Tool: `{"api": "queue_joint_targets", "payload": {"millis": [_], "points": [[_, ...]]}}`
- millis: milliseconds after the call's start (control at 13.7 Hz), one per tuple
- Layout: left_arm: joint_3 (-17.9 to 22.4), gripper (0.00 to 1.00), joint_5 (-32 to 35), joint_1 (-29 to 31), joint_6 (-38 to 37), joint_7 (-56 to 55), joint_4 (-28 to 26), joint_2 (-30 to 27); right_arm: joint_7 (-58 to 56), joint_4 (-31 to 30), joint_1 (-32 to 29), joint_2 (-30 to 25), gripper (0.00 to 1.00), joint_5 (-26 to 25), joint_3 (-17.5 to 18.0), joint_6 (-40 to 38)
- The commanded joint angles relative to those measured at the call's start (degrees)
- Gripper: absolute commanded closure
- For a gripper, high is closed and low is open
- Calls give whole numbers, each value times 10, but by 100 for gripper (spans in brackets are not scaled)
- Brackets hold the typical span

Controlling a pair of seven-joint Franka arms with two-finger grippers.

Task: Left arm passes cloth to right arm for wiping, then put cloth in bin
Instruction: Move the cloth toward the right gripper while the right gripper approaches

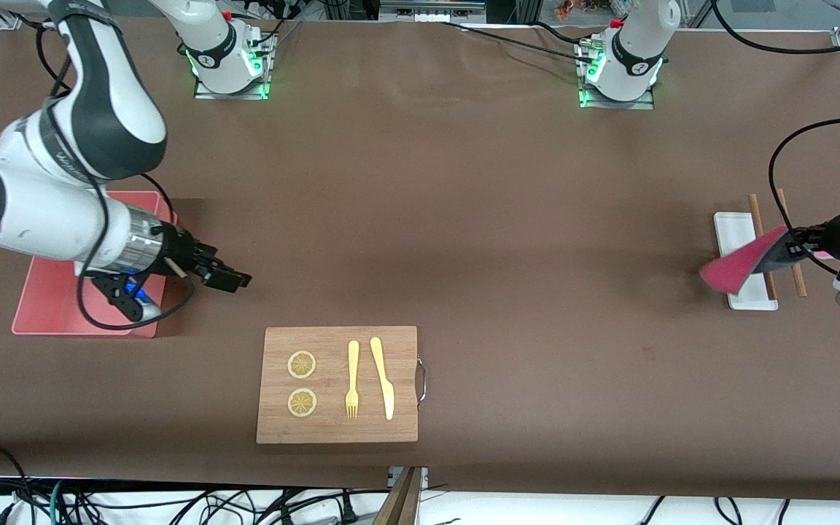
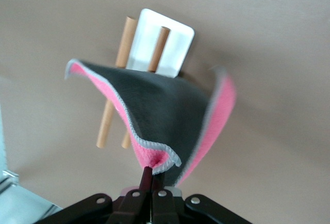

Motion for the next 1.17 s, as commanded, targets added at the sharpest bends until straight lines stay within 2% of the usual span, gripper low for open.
{"api": "queue_joint_targets", "payload": {"millis": [0,220,512,659,878,1024,1098], "points": [[-6,100,-51,-15,-24,-56,1,-29,89,-1,-4,19,0,7,41,58],[-26,100,-107,-28,-32,-147,1,-45,171,-1,19,41,0,7,55,130],[-84,100,-217,-28,-25,-290,1,-52,245,-1,43,68,0,7,66,211],[-108,100,-263,-34,9,-357,1,-51,280,-1,57,81,0,7,69,251],[-150,100,-267,-70,62,-468,2,-51,322,-1,81,100,0,6,70,304],[-154,100,-287,-108,105,-517,2,-50,350,-1,100,111,0,6,70,338],[-154,100,-325,-118,126,-525,11,-47,359,-1,106,118,0,6,70,356]]}}
